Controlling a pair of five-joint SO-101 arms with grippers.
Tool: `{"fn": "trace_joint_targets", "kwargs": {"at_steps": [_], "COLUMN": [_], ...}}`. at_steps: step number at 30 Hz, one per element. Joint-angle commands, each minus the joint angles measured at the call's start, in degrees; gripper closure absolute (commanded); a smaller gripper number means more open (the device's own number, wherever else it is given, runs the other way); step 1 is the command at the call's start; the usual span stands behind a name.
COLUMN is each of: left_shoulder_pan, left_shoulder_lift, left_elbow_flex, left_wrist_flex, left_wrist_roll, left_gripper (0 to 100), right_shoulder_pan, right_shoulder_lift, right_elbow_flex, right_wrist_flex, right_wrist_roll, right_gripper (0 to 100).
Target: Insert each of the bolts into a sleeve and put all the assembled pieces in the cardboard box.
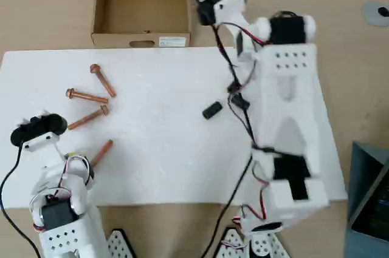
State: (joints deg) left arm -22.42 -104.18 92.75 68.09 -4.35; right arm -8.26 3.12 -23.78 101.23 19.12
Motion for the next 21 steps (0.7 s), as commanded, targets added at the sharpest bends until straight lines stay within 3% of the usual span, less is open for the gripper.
{"fn": "trace_joint_targets", "kwargs": {"at_steps": [1, 6, 13, 21], "left_shoulder_pan": [-0.44, 0.26, 5.01, 5.36], "left_shoulder_lift": [-0.4, -0.22, 1.63, 24.92], "left_elbow_flex": [-1.14, -8.18, -19.96, -38.77], "left_wrist_flex": [-0.97, -1.05, 5.27, 5.54], "left_wrist_roll": [-0.09, -0.09, 0.0, 5.19], "left_gripper": [100, 99, 100, 100], "right_shoulder_pan": [1.19, 3.82, 7.96, 12.0], "right_shoulder_lift": [-9.1, -18.42, -30.9, -40.31], "right_elbow_flex": [7.6, 19.56, 31.52, 43.12], "right_wrist_flex": [1.05, 0.62, -3.08, -6.24], "right_wrist_roll": [-5.71, -11.43, -12.13, -12.13], "right_gripper": [98.8, 98.8, 98.8, 98.8]}}
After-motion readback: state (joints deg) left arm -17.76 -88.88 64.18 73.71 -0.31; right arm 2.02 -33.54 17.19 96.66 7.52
